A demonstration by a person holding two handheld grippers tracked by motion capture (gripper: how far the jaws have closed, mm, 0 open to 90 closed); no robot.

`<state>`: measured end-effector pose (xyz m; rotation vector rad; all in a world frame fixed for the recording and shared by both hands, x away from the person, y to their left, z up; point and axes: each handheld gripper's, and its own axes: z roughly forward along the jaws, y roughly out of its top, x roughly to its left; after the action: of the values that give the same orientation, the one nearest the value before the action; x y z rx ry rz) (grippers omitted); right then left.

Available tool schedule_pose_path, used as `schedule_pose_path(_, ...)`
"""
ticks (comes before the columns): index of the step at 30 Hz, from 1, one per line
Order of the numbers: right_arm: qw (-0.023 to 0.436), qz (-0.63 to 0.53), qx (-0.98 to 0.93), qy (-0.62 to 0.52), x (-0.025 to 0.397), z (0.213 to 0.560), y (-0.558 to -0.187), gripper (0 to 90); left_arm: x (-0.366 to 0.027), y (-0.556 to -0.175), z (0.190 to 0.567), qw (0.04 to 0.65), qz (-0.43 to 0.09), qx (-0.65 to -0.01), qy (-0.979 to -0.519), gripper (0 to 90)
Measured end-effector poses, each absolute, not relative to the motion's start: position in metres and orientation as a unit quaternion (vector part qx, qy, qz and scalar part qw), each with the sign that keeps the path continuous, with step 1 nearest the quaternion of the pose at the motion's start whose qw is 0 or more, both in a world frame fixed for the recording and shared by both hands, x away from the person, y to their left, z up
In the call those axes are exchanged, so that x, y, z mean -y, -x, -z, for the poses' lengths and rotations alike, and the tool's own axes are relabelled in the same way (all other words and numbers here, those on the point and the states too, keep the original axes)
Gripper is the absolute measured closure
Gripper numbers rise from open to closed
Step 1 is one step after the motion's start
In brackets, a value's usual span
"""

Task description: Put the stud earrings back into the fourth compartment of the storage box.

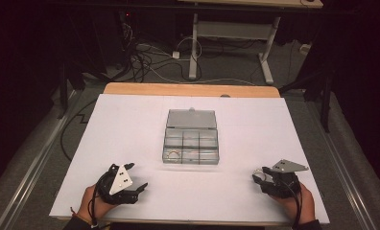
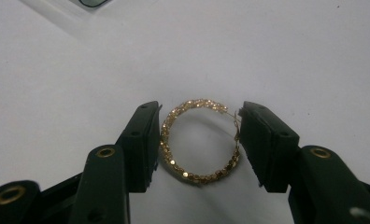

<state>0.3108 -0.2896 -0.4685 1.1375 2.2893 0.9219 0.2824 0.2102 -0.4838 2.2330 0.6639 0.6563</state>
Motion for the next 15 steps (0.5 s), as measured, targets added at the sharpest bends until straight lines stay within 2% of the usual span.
schedule_pose_path(15,0.228,-0.349,-0.816,-0.401,0.2898,0.4613,-0.3081,48.9,-0.2097,-0.2816,0.4832,0.355,-0.257,-0.256,-0.862,20.3)
